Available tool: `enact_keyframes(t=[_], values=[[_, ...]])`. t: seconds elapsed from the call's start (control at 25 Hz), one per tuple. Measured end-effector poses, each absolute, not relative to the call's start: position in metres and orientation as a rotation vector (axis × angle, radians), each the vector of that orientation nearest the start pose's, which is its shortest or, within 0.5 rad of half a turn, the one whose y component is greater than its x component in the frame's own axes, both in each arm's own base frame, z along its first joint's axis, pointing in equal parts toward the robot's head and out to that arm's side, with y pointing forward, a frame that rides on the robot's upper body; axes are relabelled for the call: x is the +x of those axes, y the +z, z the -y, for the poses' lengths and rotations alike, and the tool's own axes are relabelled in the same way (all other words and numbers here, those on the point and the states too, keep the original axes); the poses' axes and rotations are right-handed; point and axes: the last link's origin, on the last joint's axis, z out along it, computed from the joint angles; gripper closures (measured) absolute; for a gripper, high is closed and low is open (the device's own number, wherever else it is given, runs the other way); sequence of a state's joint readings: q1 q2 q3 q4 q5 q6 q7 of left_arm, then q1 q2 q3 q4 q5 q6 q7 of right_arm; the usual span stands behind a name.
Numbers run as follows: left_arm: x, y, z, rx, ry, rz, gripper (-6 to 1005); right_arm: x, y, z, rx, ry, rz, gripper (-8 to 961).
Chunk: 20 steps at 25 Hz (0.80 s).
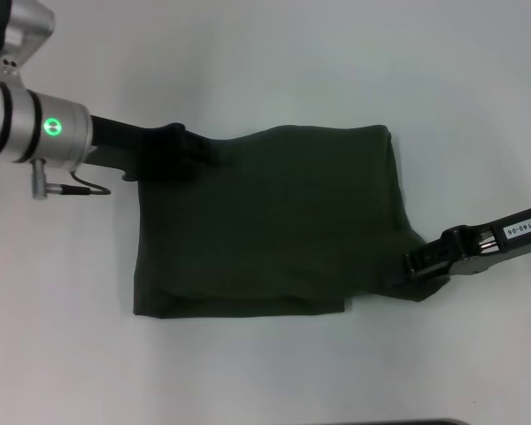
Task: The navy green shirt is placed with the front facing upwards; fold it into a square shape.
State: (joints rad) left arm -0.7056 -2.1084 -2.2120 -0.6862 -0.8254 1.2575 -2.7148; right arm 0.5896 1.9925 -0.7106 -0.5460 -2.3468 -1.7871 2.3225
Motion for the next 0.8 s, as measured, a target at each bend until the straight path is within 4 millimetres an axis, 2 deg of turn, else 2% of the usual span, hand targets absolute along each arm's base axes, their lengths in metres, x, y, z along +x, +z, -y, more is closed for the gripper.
enact_keyframes(t=[0.24,0.4,0.48,0.6,0.8], values=[[-0.251,-0.023,-0.380,-2.114,-0.250,1.988,525,0.285,-0.001,-0.287,-2.585,0.243,-2.125,601],[-0.252,0.001,-0.372,-2.154,-0.353,1.997,525,0.285,0.000,-0.287,-2.583,0.243,-2.129,601],[-0.248,0.007,-0.364,-2.205,-0.410,2.003,525,0.286,0.000,-0.287,-2.580,0.244,-2.129,600],[-0.240,-0.002,-0.348,-2.313,-0.436,2.012,525,0.285,-0.001,-0.288,-2.581,0.246,-2.128,599],[-0.227,-0.031,-0.330,-2.455,-0.347,2.010,524,0.282,-0.003,-0.289,-2.592,0.245,-2.121,594]])
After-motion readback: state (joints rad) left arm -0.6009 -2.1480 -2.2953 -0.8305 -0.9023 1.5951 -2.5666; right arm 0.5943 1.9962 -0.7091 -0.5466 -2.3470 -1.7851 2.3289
